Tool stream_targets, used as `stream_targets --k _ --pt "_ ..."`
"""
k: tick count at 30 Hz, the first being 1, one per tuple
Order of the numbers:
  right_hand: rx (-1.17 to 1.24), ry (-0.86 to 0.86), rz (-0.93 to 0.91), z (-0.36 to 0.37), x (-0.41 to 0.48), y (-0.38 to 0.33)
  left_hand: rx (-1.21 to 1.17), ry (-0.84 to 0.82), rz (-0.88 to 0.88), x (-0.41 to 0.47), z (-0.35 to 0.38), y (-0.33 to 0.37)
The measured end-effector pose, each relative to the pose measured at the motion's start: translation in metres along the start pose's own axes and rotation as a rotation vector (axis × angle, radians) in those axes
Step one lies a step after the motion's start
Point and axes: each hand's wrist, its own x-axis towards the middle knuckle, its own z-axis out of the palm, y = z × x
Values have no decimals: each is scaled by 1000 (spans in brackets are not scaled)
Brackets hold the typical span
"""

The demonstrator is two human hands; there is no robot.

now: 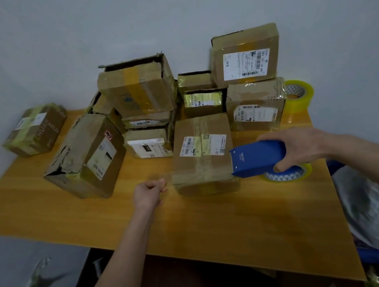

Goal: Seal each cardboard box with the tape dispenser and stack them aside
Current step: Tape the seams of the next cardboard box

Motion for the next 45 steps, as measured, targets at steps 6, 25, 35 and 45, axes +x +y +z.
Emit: stream_targets --k 6,25,35,45 --pt "-20 -21 47 6 3 1 9 19 -9 2 5 -6" --pt "43 -83 148 24 19 7 123 -37 -36 17 15 -17" --pt "56 -125 195 25 18 -1 679 -242 128 20 11 3" --pt "61 -98 192 29 13 -7 911 -4 821 -31 34 8"
